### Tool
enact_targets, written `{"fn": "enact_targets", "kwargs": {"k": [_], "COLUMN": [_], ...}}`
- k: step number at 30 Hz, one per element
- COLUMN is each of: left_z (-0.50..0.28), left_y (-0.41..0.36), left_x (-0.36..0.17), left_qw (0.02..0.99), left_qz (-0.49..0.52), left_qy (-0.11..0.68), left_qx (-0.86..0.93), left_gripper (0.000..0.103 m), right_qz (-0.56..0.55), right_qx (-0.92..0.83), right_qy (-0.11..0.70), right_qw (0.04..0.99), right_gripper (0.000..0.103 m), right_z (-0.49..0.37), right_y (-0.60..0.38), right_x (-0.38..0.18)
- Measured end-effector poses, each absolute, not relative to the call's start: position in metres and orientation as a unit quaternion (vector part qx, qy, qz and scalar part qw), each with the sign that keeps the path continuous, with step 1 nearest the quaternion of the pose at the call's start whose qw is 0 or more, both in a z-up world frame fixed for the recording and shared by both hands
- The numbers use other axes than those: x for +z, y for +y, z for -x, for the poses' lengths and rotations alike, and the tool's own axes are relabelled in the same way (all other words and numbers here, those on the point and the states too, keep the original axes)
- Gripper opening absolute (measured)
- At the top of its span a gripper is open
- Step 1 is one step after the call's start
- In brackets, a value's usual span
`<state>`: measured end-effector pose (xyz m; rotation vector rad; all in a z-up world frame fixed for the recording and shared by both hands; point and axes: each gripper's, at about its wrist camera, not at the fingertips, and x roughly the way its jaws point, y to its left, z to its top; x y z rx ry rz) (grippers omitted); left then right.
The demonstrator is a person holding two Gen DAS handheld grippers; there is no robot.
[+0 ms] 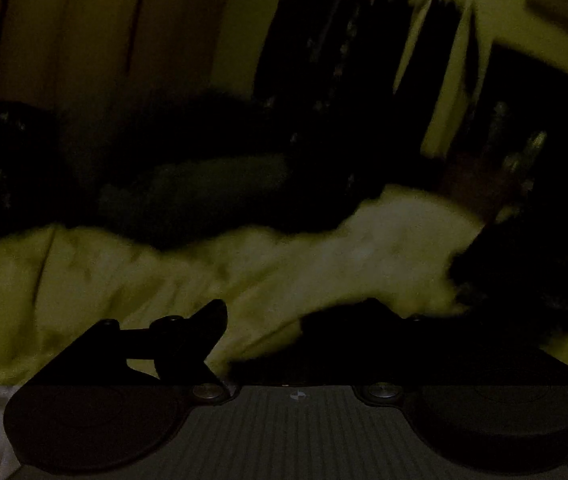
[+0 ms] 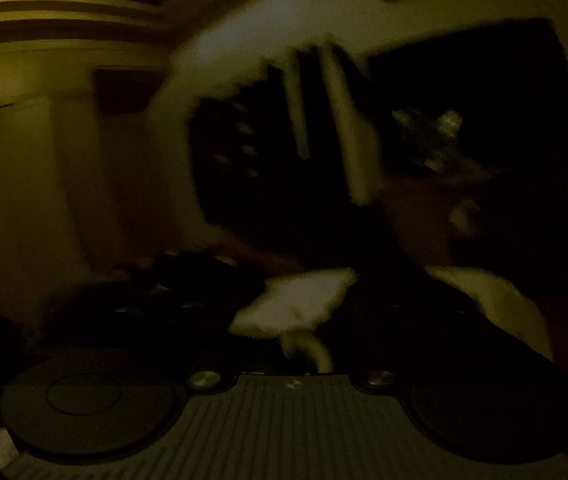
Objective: Fold large clothes
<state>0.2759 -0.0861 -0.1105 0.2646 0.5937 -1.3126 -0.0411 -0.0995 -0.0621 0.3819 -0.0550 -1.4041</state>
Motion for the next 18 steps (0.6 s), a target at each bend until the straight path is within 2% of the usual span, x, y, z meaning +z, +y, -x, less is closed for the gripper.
{"fn": "enact_targets", "kwargs": {"k": [3,6,8,11,13,18], "left_z": [-0.295,-0.324,-0.342,-0.347,-0.343,-0.334], "left_y": [-0.083,-0.039,-0.008,0.02,0.034,0.041], "left_x": [-0.134,-0.14,-0.128,-0.107,-0.09,-0.004], "left_qw": [0.762,0.784,0.792,0.779,0.766,0.754], "left_qz": [-0.156,-0.119,-0.082,-0.089,-0.093,-0.158], "left_qy": [0.31,0.322,0.326,0.335,0.293,0.108], "left_qx": [-0.547,-0.517,-0.51,-0.523,-0.564,-0.628], "left_gripper": [0.103,0.103,0.103,0.103,0.103,0.103], "right_qz": [-0.189,-0.174,-0.152,-0.111,-0.104,-0.1], "right_qx": [-0.62,-0.615,-0.609,-0.61,-0.602,-0.589], "right_qy": [-0.019,0.006,0.02,0.046,0.052,0.018], "right_qw": [0.762,0.769,0.778,0.783,0.79,0.802], "right_gripper": [0.084,0.089,0.091,0.096,0.096,0.098], "right_z": [0.046,0.052,0.052,0.053,0.056,0.061], "right_y": [-0.09,-0.065,-0.051,-0.007,0.011,0.044], "right_x": [-0.079,-0.089,-0.091,-0.081,-0.074,-0.044]}}
